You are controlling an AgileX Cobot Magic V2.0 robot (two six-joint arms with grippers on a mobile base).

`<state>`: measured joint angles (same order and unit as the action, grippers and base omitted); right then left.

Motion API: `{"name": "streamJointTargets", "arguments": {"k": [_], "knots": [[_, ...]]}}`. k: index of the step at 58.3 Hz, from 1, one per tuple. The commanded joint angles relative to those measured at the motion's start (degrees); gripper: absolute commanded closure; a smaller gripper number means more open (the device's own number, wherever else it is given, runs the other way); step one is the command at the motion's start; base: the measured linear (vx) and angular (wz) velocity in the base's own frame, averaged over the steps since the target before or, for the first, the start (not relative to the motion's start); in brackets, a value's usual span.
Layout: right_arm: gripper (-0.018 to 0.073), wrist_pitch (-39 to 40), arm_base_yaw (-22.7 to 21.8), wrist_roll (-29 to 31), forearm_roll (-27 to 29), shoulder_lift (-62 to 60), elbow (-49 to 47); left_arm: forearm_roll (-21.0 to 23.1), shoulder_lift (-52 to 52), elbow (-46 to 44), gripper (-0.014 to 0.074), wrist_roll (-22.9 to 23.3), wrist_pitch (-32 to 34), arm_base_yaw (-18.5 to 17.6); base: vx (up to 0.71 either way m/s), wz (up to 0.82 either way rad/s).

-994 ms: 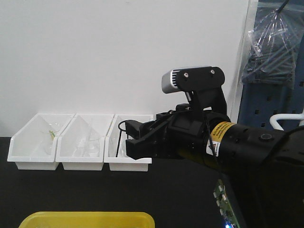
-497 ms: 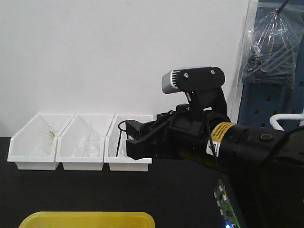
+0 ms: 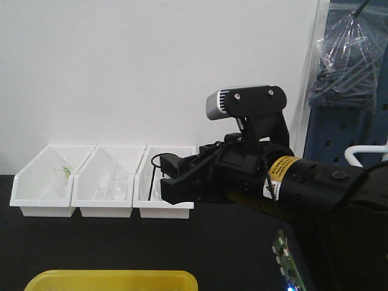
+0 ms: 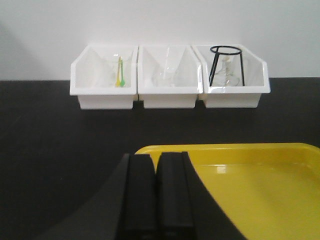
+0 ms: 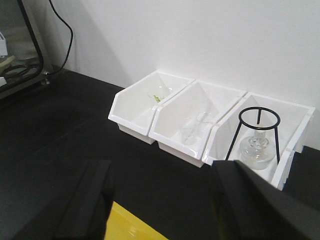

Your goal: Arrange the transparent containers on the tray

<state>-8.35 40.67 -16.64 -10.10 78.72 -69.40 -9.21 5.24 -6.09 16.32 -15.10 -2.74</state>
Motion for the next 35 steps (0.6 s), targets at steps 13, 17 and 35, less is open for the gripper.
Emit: {"name": "streamJointTargets", "arguments": {"k": [13, 17, 35], "knots": [[0.0074, 5.0, -0.1, 0.6, -0.9, -2.0, -1.8, 15.3, -6.1, 9.8, 0.0603, -13.3, 13.0, 5.8, 0.0, 0.0], [0.0074, 4.8, -0.1, 0.6, -0.9, -1.8, -1.8, 13.5, -6.1, 9.8, 0.0603, -13.1, 12.9, 5.8, 0.0, 0.0], [0.0074, 4.7, -0.1, 0.6, -0.9, -1.5, -1.8, 12.3, -6.1, 9.8, 0.0603, -13.1, 12.9, 5.8, 0.0, 0.0]]}}
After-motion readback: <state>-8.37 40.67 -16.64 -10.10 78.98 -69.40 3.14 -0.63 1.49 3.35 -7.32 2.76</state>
